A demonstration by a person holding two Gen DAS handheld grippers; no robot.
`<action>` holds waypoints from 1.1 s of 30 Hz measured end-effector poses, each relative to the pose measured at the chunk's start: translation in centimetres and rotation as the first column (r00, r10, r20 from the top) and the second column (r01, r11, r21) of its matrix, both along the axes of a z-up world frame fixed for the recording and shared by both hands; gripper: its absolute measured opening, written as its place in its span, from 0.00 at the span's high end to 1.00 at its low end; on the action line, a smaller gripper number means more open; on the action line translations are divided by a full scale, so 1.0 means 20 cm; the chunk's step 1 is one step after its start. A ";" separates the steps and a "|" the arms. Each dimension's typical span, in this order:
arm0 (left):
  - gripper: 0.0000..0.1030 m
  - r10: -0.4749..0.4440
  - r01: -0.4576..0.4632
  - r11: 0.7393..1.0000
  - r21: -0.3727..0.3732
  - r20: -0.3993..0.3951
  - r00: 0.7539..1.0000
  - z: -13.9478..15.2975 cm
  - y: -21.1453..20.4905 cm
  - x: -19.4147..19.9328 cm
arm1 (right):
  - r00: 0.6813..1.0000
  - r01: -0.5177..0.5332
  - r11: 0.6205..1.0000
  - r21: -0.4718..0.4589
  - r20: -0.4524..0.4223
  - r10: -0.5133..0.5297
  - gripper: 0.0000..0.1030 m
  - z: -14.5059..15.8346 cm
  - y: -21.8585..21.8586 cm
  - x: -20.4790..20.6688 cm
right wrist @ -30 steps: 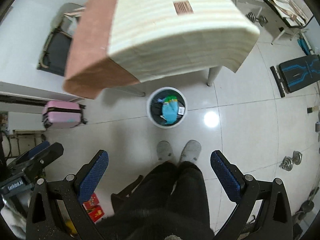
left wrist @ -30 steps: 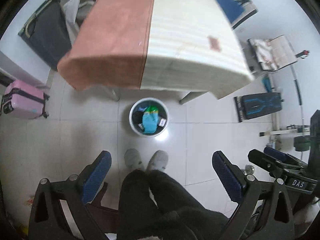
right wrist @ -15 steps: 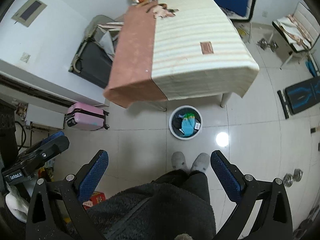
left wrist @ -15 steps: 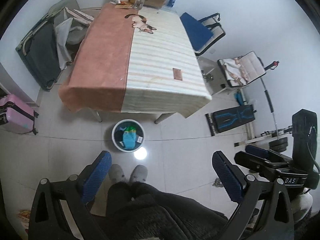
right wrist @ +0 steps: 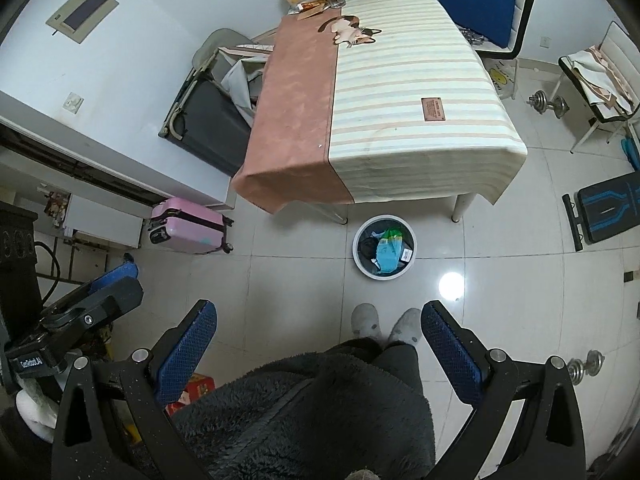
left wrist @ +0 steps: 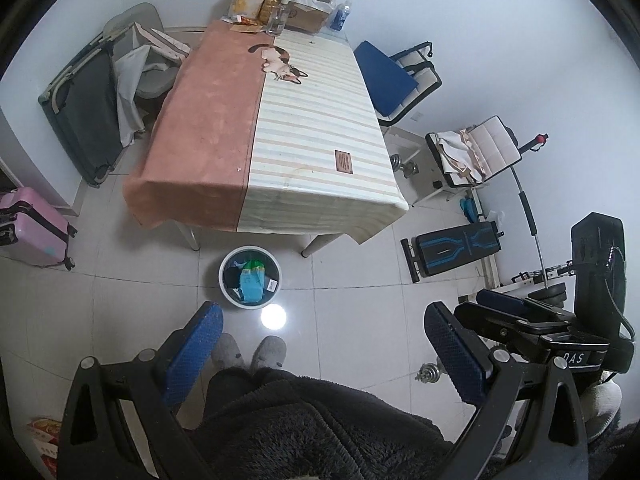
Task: Collect trash
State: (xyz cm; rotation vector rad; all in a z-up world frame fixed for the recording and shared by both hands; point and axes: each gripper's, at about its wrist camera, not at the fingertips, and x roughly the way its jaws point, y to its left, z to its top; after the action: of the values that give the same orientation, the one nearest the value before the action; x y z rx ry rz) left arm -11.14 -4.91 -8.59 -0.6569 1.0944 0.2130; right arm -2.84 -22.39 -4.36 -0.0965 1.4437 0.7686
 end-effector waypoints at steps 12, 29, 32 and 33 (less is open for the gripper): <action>0.00 0.017 -0.017 1.000 -0.003 0.001 1.000 0.00 0.01 -0.02 | 1.000 -0.014 1.000 0.002 -0.003 0.014 0.00 0.01 0.01 -0.02; 0.00 0.006 -0.005 1.000 0.006 -0.010 1.000 -0.01 -0.02 0.01 | 1.000 0.002 1.000 -0.010 0.011 -0.002 0.00 0.04 0.01 0.01; 0.00 0.001 -0.001 1.000 0.005 -0.013 1.000 0.00 -0.02 0.03 | 1.000 0.008 1.000 -0.014 0.010 -0.008 0.00 0.05 0.01 0.02; 0.00 -0.001 0.001 1.000 0.006 -0.014 1.000 0.00 -0.02 0.03 | 1.000 0.009 1.000 -0.015 0.011 -0.009 0.00 0.05 0.01 0.01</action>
State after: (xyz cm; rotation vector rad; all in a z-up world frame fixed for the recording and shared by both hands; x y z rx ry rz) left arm -10.52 -5.32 -8.63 -0.6505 1.1070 0.2206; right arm -2.56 -22.19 -3.34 -0.1056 1.4392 0.7489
